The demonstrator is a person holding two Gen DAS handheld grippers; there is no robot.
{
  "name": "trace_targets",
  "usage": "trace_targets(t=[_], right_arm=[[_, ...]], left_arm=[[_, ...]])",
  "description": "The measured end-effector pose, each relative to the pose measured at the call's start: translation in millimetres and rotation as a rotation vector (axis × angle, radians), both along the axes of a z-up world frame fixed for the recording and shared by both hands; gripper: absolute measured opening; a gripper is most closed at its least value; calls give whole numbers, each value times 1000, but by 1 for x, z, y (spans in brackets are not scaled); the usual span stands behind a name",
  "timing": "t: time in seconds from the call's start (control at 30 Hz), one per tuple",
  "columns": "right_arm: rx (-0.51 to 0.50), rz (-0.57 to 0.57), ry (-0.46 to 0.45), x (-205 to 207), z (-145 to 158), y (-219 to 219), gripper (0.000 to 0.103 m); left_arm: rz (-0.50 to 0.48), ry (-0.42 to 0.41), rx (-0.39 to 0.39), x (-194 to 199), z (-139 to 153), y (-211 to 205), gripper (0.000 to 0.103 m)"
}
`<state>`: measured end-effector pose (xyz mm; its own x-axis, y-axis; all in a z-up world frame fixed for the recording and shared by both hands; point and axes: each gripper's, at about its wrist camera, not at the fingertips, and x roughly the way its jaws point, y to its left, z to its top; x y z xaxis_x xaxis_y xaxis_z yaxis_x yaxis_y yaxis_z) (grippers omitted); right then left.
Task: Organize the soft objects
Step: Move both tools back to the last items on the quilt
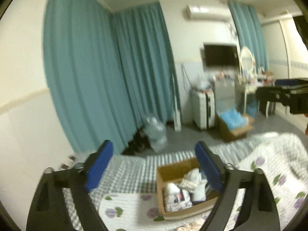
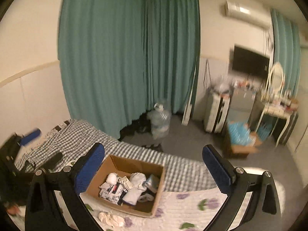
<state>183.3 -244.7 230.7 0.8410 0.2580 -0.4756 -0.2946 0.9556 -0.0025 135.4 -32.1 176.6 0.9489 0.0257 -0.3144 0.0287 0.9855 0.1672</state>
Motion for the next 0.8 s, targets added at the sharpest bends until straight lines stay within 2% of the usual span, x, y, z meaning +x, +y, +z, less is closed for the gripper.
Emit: trace_targets(t=[0.1,0.17,0.3,0.4,0.5,0.57,0.63,0.8], right_arm=[[-17,-6,-70,-43,40,-10,102],[-17,2,-102,-72,61,-14,102],[-20,24,-130,-118,81,-22,102],[-9,46,-130,-145,81,-24,102],[-11,74,-125,-169,67,-21,102],[-46,85,-115,-181,44,-11,102],[-53,99,-103,-187,22,-5,102],[-22,139,-61,-189,-53,16,102]], left_arm=[[11,-97,-42,-45,37,11,93],[10,-115,-61,-64,52,13,93],[11,-138,-85,-98,72,21,93],[12,-133,-77,-115,71,24,93],[29,-126,-74,-124,57,28,93],[29,-107,-69,-127,45,26,93],[30,-77,-71,-128,24,28,93],[44,22,-55,-108,-42,28,93]])
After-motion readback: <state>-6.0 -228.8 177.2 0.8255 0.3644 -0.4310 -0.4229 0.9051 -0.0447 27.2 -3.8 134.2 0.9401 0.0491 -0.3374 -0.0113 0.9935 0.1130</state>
